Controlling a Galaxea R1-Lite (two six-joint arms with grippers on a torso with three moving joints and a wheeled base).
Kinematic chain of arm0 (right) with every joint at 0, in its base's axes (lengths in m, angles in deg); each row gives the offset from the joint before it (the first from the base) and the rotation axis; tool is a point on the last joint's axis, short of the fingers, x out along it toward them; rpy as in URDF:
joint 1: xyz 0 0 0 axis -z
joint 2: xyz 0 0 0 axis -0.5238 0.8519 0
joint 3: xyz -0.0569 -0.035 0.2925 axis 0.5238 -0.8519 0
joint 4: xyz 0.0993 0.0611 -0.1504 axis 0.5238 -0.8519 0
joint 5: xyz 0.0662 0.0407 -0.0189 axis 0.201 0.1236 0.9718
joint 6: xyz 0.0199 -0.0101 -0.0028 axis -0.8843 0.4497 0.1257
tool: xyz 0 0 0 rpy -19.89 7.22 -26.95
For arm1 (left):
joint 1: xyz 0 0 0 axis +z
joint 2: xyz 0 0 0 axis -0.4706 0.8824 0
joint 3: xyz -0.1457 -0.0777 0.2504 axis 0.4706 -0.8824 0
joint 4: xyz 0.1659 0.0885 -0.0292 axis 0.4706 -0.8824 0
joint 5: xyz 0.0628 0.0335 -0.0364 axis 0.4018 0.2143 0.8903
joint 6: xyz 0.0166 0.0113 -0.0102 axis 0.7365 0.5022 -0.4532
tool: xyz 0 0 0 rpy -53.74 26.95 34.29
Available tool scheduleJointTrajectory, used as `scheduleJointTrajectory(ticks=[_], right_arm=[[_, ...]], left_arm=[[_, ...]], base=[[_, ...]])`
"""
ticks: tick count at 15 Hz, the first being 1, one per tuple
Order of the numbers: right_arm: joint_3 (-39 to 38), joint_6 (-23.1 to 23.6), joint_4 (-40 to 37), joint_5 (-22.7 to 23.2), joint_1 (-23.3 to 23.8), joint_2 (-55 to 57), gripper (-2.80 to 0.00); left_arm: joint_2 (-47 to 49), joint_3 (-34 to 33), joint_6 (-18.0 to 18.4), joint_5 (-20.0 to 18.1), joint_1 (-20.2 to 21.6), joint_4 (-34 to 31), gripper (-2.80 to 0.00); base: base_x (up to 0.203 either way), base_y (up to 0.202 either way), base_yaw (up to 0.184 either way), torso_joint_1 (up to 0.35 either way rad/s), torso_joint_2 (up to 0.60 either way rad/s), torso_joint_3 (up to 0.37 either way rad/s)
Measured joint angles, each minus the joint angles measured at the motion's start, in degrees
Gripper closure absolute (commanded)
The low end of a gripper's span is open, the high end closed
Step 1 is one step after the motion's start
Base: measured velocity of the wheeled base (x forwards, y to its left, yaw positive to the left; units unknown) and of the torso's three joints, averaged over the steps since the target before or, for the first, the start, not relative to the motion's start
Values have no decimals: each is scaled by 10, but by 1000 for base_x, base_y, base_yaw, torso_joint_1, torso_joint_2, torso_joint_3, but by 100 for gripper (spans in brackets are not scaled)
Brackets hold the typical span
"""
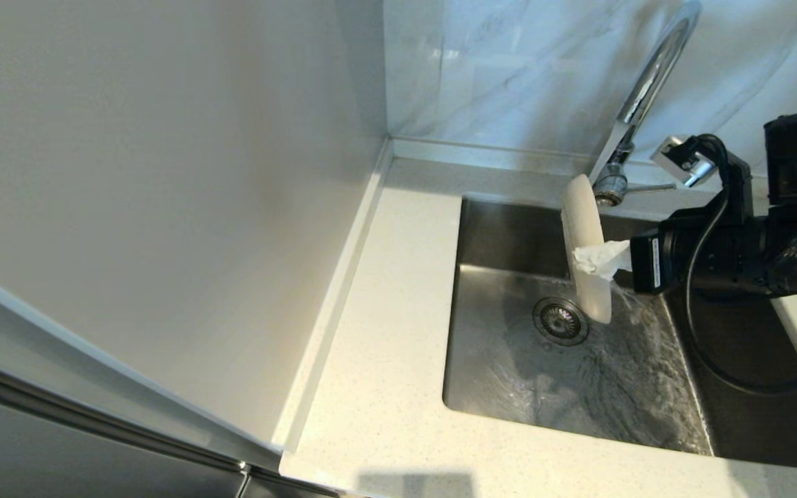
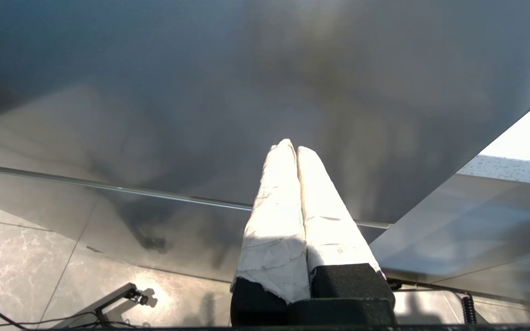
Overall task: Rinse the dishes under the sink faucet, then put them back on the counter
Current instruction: Rinse the plate
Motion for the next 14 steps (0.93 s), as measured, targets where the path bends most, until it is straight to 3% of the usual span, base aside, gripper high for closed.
scheduleJointTrajectory(ticks=[4,5,10,14], right_arm=[[-35,127,0,28,-7,-8,0],[-35,141,2,27,-9,-8,0],[2,140,3,17,-8,24,0],[-26,127,-17,19,-7,9,0]], left_arm=[[0,0,0,0,0,0,0],[0,0,0,0,0,0,0],[0,0,0,0,0,0,0],[0,0,0,0,0,0,0]], base=[[0,0,0,0,0,0],[0,0,0,0,0,0],[0,0,0,0,0,0],[0,0,0,0,0,0]])
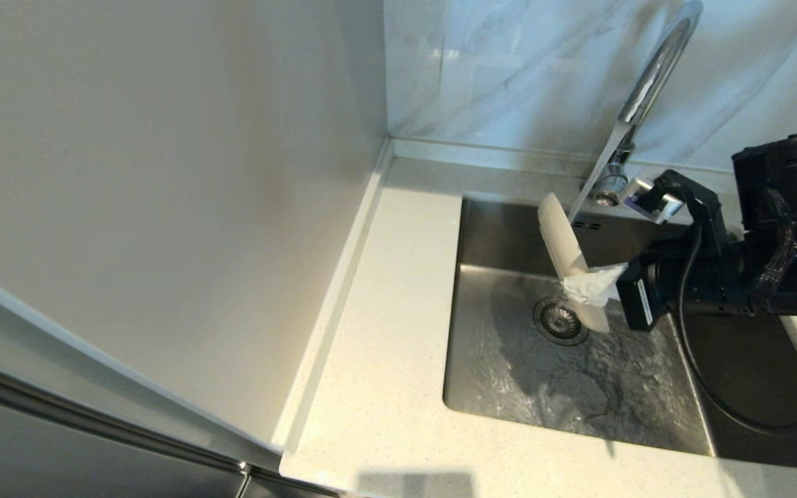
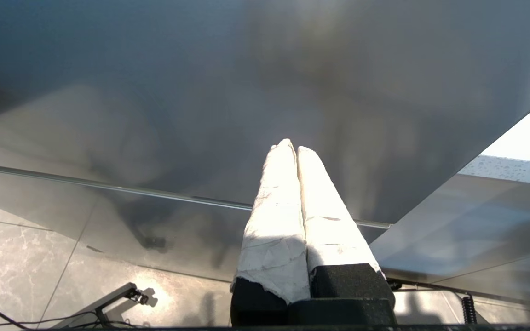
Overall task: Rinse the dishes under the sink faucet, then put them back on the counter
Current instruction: Rinse the plate, then place the plate on the table
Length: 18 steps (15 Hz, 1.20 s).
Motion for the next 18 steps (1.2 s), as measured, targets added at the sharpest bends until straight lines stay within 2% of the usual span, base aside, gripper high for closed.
scheduleJointTrajectory(ticks=[2,4,7,8,11,13,15,16,18], right_arm=[[-36,-30,-38,4,3,-36,0],[-85,-81,-57,3,20,-75,0],[-120,-157,-49,5,83,-111,0],[-114,-194,-39,14,102,-118,0],[-84,-354,-2,76,161,-136,0],[-51,-429,5,95,197,-148,0],[-21,-479,1,95,223,-156,0],[-26,-487,-4,94,230,-160,0],[-87,-473,-7,95,236,-159,0]], left_arm=[[0,0,0,0,0,0,0],[0,0,0,0,0,0,0],[0,0,0,0,0,0,0],[0,0,0,0,0,0,0],[0,0,0,0,0,0,0],[0,0,0,0,0,0,0],[0,0,0,0,0,0,0],[0,0,0,0,0,0,0],[0,0,0,0,0,0,0]], base=[[0,0,0,0,0,0],[0,0,0,0,0,0],[0,0,0,0,0,0],[0,0,0,0,0,0],[0,0,0,0,0,0],[0,0,0,0,0,0],[0,0,0,0,0,0],[0,0,0,0,0,0],[0,0,0,0,0,0]])
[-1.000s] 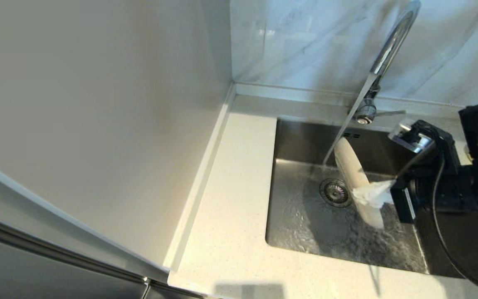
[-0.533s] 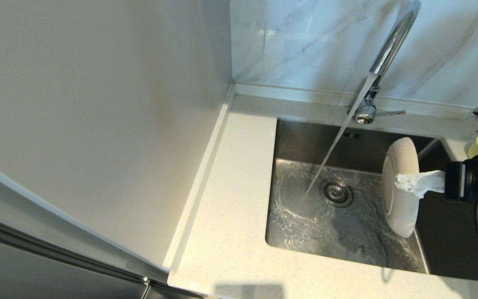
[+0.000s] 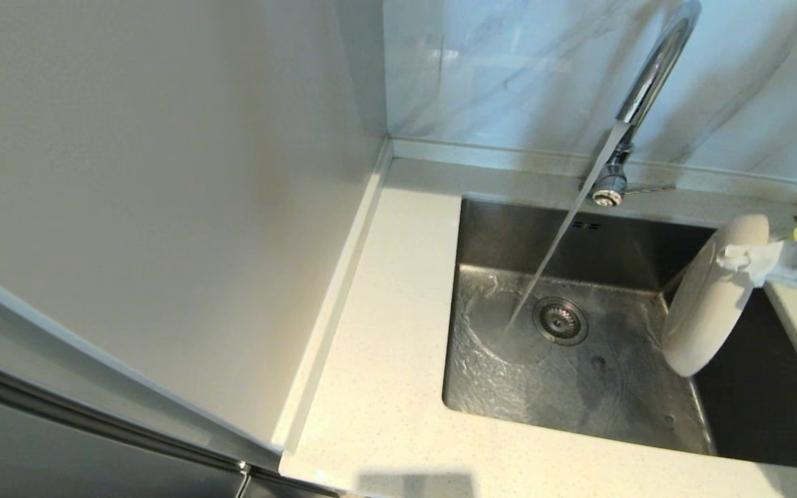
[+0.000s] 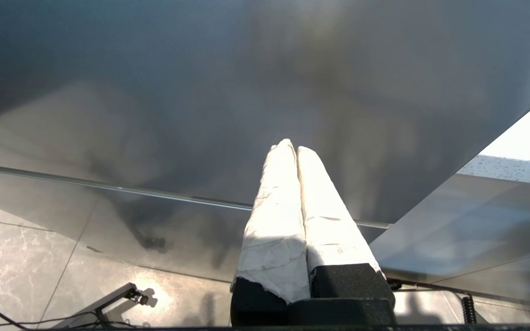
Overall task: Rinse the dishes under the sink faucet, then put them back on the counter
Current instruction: Place the plate on the table
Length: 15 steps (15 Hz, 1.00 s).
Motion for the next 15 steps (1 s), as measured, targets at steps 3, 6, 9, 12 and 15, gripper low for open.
scheduleJointTrajectory(ticks=[3,6,9,12,15], right_arm=[[-39,24,4,0,3,11,0],[70,23,-39,1,5,-18,0],[94,47,-55,2,3,-31,0],[-34,77,1,-15,0,-21,0],[-78,89,-27,-30,0,-28,0]], left_arm=[[0,0,0,0,0,0,0],[0,0,0,0,0,0,0],[0,0,0,0,0,0,0],[0,0,0,0,0,0,0],[0,0,0,0,0,0,0]], base=[[0,0,0,0,0,0],[0,0,0,0,0,0],[0,0,0,0,0,0],[0,0,0,0,0,0],[0,0,0,0,0,0]])
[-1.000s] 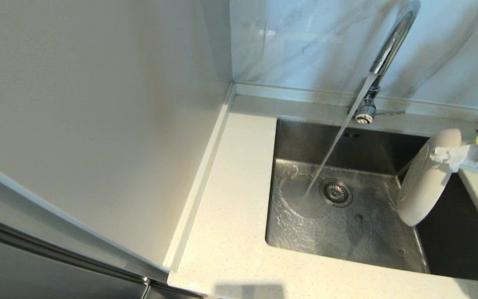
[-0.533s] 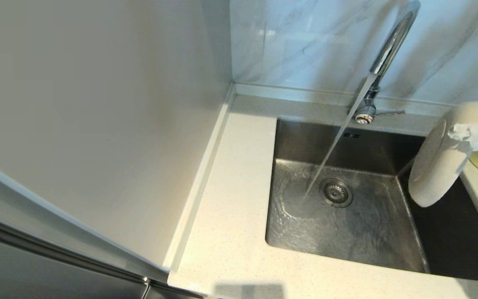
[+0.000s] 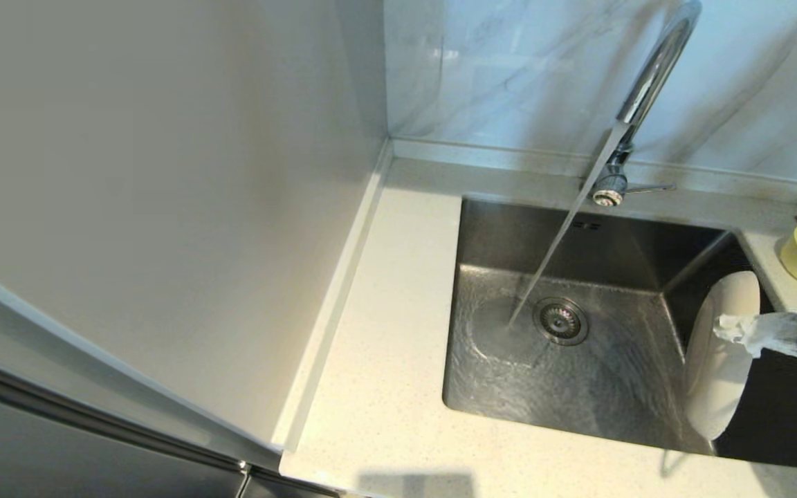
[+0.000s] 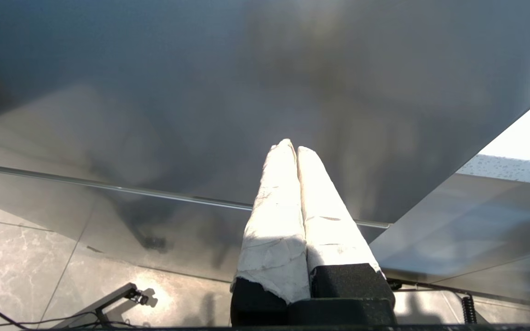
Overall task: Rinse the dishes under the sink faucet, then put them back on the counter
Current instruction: Place the plate on the table
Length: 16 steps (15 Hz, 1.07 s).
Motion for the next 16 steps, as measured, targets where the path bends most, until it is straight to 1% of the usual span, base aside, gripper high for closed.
scheduleJointTrajectory(ticks=[2,3,4,5,7,8,9,10,13,14,16], right_arm=[[64,17,-48,-8,0,-11,0],[96,24,-58,-11,-2,-13,0],[116,31,-50,-14,-3,-12,0],[116,37,-34,-21,-3,-8,0],[59,49,11,-39,-4,0,0],[29,52,15,-45,-4,0,0],[12,53,3,-46,-5,-3,0],[13,54,-16,-46,-5,-10,0],[90,63,-81,-43,-5,-32,0],[98,69,-81,-47,-5,-32,0],[79,80,-71,-67,-5,-33,0]], left_arm=[[0,0,0,0,0,0,0],[0,0,0,0,0,0,0],[0,0,0,0,0,0,0],[0,0,0,0,0,0,0],[0,0,0,0,0,0,0],[0,0,0,0,0,0,0],[0,0,0,0,0,0,0],[0,0,0,0,0,0,0],[0,0,0,0,0,0,0],[0,0,0,0,0,0,0],[0,0,0,0,0,0,0]], base=[[0,0,0,0,0,0],[0,0,0,0,0,0],[0,0,0,0,0,0],[0,0,0,0,0,0],[0,0,0,0,0,0],[0,0,0,0,0,0],[0,0,0,0,0,0],[0,0,0,0,0,0],[0,0,0,0,0,0],[0,0,0,0,0,0],[0,0,0,0,0,0]])
